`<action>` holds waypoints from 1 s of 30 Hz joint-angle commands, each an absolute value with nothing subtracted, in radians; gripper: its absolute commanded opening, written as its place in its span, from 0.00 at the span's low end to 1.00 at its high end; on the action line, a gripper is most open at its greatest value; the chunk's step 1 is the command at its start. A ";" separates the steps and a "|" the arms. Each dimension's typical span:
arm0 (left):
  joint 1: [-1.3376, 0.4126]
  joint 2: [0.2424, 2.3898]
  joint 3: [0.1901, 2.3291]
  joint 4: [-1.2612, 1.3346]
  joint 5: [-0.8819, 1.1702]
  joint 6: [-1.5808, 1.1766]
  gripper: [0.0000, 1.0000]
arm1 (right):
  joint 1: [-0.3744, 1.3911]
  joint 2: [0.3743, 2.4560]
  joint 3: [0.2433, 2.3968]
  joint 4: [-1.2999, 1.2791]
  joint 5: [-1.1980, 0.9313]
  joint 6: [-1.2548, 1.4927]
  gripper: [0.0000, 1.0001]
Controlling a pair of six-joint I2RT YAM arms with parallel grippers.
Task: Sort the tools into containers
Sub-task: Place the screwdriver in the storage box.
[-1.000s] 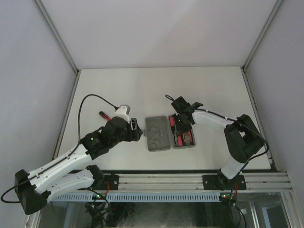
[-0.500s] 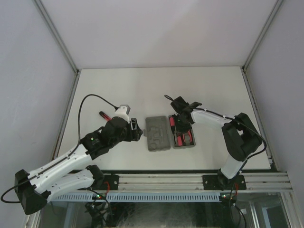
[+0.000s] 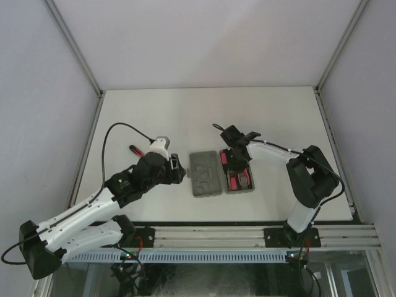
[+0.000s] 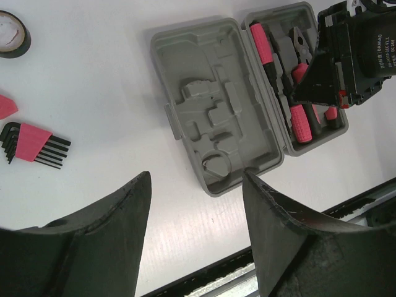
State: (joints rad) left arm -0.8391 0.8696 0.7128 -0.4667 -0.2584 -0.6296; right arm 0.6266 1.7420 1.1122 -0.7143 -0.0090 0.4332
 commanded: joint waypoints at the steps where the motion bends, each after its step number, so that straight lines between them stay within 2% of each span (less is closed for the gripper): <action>1: -0.834 0.871 0.719 -0.433 -0.261 -0.643 0.65 | 0.659 1.865 1.038 -0.682 0.018 0.444 0.00; 8: -0.835 0.872 0.721 -0.431 -0.259 -0.638 0.65 | 0.672 1.875 1.036 -0.684 0.028 0.449 0.00; 13: -0.833 0.868 0.723 -0.436 -0.268 -0.631 0.65 | 0.670 1.772 1.045 -0.673 0.020 0.460 0.00; 17: -0.828 0.856 0.728 -0.447 -0.280 -0.626 0.66 | 0.672 1.639 1.068 -0.643 0.003 0.458 0.17; 19: -0.823 0.843 0.727 -0.451 -0.282 -0.626 0.66 | 0.674 1.577 1.080 -0.626 0.010 0.456 0.22; 30: -0.791 0.751 0.745 -0.536 -0.302 -0.630 0.67 | 0.703 1.290 1.013 -0.552 0.083 0.466 0.34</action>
